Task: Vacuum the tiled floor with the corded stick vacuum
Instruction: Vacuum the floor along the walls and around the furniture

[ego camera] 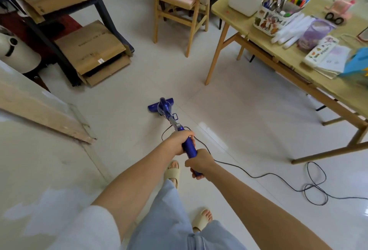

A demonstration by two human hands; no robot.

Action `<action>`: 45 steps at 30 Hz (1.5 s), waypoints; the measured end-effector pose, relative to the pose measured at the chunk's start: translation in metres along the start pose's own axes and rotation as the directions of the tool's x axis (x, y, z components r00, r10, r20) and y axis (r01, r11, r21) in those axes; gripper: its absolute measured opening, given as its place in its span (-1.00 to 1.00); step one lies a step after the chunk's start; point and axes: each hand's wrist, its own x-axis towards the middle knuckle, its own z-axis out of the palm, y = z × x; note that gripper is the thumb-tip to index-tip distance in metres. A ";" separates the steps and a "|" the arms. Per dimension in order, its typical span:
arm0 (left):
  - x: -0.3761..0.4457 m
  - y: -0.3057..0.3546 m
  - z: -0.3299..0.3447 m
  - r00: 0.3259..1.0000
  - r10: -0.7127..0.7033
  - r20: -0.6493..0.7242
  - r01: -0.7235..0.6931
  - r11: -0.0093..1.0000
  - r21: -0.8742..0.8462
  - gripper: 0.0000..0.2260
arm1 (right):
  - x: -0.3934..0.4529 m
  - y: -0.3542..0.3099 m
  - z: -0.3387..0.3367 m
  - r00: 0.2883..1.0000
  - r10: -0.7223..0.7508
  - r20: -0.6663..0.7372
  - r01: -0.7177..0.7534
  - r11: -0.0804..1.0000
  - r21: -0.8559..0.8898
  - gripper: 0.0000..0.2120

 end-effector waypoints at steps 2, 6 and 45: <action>0.015 0.016 0.005 1.000 0.009 0.003 -0.009 1.000 0.001 -0.85 | 0.015 -0.013 -0.010 0.999 0.035 -0.033 -0.036 0.998 -0.045 -0.74; 0.038 0.055 -0.001 1.000 0.018 0.017 -0.018 1.000 0.001 -0.87 | 0.046 -0.052 -0.022 0.995 0.083 -0.053 -0.088 0.992 -0.094 -0.66; -0.009 -0.001 0.094 0.999 0.036 -0.020 -0.032 0.984 0.178 -0.89 | -0.041 0.010 -0.091 0.998 0.031 -0.059 -0.041 0.985 -0.166 -0.84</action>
